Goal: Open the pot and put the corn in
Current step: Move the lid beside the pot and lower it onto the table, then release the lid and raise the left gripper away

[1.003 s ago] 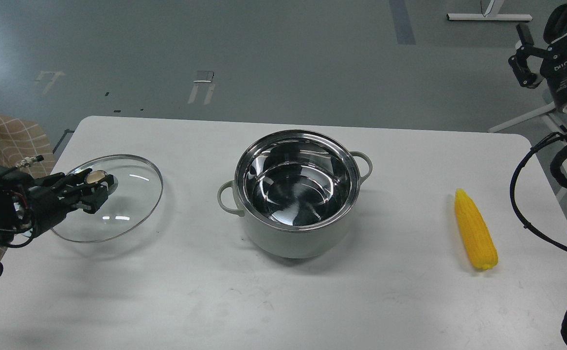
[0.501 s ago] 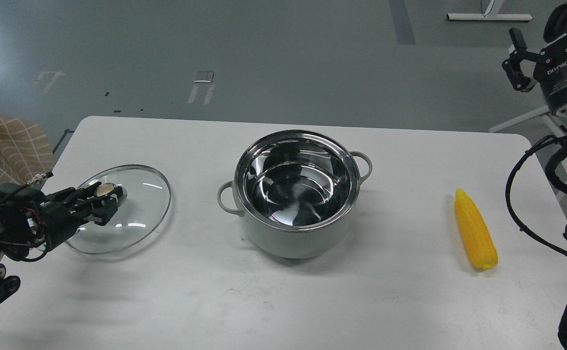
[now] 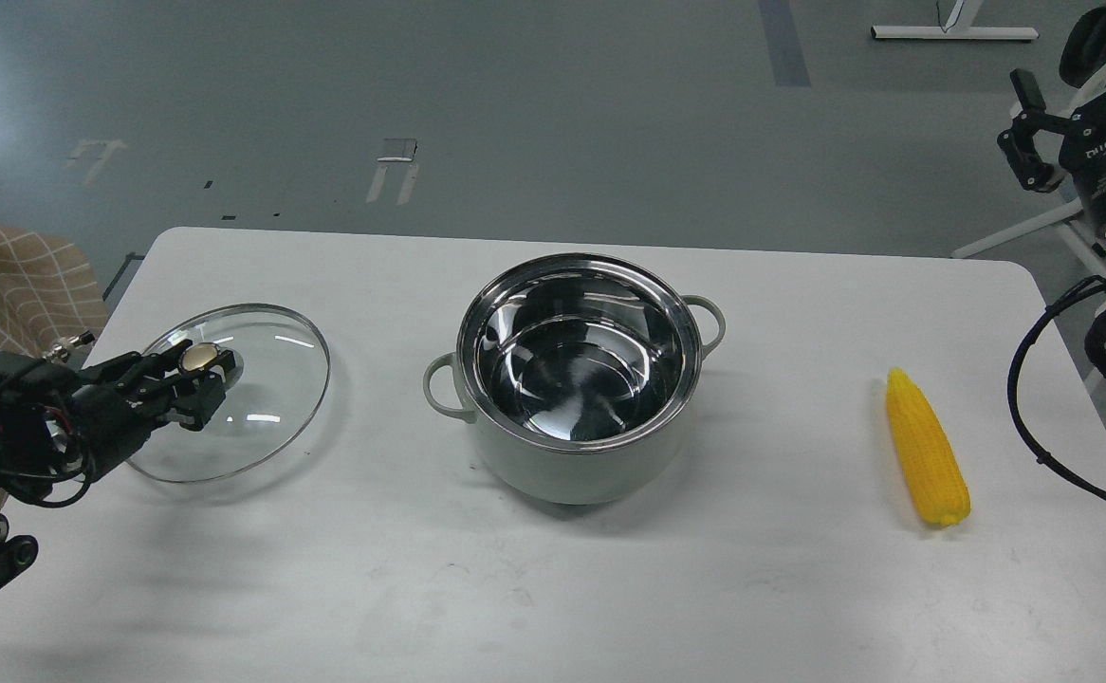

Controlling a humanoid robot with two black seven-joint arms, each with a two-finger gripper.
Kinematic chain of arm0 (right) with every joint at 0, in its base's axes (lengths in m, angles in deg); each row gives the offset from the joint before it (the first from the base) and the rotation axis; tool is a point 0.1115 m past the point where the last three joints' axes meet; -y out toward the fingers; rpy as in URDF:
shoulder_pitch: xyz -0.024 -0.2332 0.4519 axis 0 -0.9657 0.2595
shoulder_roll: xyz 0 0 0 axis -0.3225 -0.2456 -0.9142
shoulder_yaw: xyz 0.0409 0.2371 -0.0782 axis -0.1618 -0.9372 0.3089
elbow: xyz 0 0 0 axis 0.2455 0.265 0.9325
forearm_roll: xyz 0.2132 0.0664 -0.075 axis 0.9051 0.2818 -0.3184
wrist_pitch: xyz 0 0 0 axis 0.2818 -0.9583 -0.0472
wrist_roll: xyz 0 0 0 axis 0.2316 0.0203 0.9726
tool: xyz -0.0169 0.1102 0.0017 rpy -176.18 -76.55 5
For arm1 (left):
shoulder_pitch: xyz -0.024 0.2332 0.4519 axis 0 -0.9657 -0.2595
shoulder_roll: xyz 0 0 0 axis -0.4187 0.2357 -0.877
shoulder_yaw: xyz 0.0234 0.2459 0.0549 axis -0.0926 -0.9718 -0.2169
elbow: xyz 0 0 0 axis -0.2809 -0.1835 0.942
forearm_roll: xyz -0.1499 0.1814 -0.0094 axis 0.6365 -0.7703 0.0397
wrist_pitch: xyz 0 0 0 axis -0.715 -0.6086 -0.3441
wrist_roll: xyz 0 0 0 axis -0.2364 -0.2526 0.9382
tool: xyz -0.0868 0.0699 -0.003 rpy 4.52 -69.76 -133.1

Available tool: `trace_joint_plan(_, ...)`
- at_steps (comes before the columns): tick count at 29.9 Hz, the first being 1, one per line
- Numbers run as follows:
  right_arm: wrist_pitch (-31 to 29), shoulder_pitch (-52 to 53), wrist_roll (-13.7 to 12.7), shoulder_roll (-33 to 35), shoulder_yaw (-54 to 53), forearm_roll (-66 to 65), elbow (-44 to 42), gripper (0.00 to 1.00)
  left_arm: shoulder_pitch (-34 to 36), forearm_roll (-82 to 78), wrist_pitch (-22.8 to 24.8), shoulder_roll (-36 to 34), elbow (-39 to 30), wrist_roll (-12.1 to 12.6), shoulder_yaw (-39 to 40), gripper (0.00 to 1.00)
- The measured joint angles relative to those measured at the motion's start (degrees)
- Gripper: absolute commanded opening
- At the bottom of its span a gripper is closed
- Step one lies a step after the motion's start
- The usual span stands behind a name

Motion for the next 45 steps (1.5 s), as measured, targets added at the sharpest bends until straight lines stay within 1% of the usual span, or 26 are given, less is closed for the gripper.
trace_joint_plan(2,0.0,0.0,0.0,0.0,0.0,0.0,0.0,1.0,0.0,0.0,0.0,0.0,0.1,-0.9,-0.1,0.89)
trace_joint_plan(4,0.0,0.0,0.0,0.0,0.0,0.0,-0.1,1.0,-0.1,0.0,0.0,0.1,0.3,-1.3,-0.2,0.7)
trace_joint_plan(5,0.0,0.0,0.0,0.0,0.0,0.0,-0.1,1.0,-0.3,0.0,-0.1,0.1,0.3,-1.4,-0.2,0.46)
trace_joint_plan(6,0.0,0.0,0.0,0.0,0.0,0.0,-0.1,1.0,-0.6,-0.1,-0.1,0.2,0.3,-1.6,-0.2,0.34)
trace_joint_plan(7,0.0,0.0,0.0,0.0,0.0,0.0,-0.1,1.0,-1.0,-0.2,-0.1,0.2,0.3,-1.9,-0.2,0.29)
trace_joint_plan(8,0.0,0.0,0.0,0.0,0.0,0.0,-0.1,1.0,-1.3,-0.3,-0.1,0.2,0.3,-2.3,-0.2,0.26)
trace_joint_plan(10,0.0,0.0,0.0,0.0,0.0,0.0,-0.2,1.0,-1.8,-0.4,-0.1,0.2,0.3,-3.1,-0.2,0.28)
trace_joint_plan(12,0.0,0.1,0.0,0.0,0.0,0.0,-0.3,1.0,-1.9,-0.3,-0.1,0.2,0.3,-3.4,-0.2,0.34)
trace_joint_plan(13,0.0,0.1,0.0,0.0,0.0,0.0,-0.3,1.0,-2.0,-0.1,-0.1,0.2,0.3,-3.5,-0.2,0.46)
trace_joint_plan(14,0.0,0.1,0.0,0.0,0.0,0.0,-0.3,1.0,-2.0,0.0,-0.1,0.2,0.3,-3.5,-0.2,0.7)
trace_joint_plan(15,0.0,0.2,0.0,0.0,0.0,0.0,-0.3,1.0,-2.0,0.0,-0.1,0.2,0.3,-3.5,-0.2,0.7)
trace_joint_plan(16,0.0,0.2,0.0,0.0,0.0,0.0,-0.3,1.0,-2.0,0.1,-0.1,0.2,0.3,-3.5,-0.2,0.79)
trace_joint_plan(27,0.0,-0.2,0.0,-0.1,0.1,0.0,-0.1,1.0,-2.0,2.1,-0.1,0.3,0.5,-3.3,-0.1,0.79)
trace_joint_plan(28,0.0,-0.3,0.0,-0.1,0.1,0.0,-0.1,1.0,-2.0,2.1,-0.1,0.3,0.6,-3.3,-0.1,0.8)
trace_joint_plan(29,0.0,-0.3,0.0,-0.1,0.1,0.0,-0.1,1.0,-2.0,2.1,-0.1,0.2,0.6,-3.3,-0.1,0.85)
trace_joint_plan(31,0.0,-0.4,0.0,-0.1,0.2,0.0,0.0,1.0,-1.7,2.9,0.0,0.1,0.6,-3.4,0.3,0.9)
trace_joint_plan(34,-0.1,-1.0,-0.1,0.7,2.0,-1.1,0.2,1.0,-0.3,7.8,0.0,-0.4,0.5,-3.9,1.6,0.96)
trace_joint_plan(38,-0.1,-2.4,0.0,6.4,8.5,-4.0,2.0,1.0,4.6,20.6,0.2,-1.4,0.4,-5.4,3.6,0.97)
trace_joint_plan(41,0.1,-3.0,0.2,10.8,11.9,-5.2,4.6,1.0,10.8,34.2,0.9,-1.4,1.0,-5.6,4.0,0.97)
trace_joint_plan(43,0.1,-3.5,0.3,12.1,12.8,-6.2,5.6,1.0,14.2,42.1,1.5,-1.2,1.2,-5.7,4.1,0.97)
trace_joint_plan(45,0.1,-4.3,0.3,13.7,13.2,-9.4,6.3,1.0,17.9,51.3,3.4,-0.4,1.3,-5.7,4.1,0.98)
